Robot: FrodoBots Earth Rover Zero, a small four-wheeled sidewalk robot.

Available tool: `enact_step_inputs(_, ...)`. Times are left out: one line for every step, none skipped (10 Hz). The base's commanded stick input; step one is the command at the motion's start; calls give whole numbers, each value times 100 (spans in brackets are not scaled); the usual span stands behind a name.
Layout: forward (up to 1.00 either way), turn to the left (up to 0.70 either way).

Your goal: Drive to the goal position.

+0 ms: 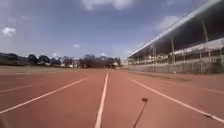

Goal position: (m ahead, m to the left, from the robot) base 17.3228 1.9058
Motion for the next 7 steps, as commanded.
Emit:
enact_step_inputs(70, 0)
enact_step_inputs(70, 0)
enact_step_inputs(70, 0)
enact_step_inputs(70, 0)
enact_step_inputs(70, 0)
enact_step_inputs(70, 0)
enact_step_inputs(70, 0)
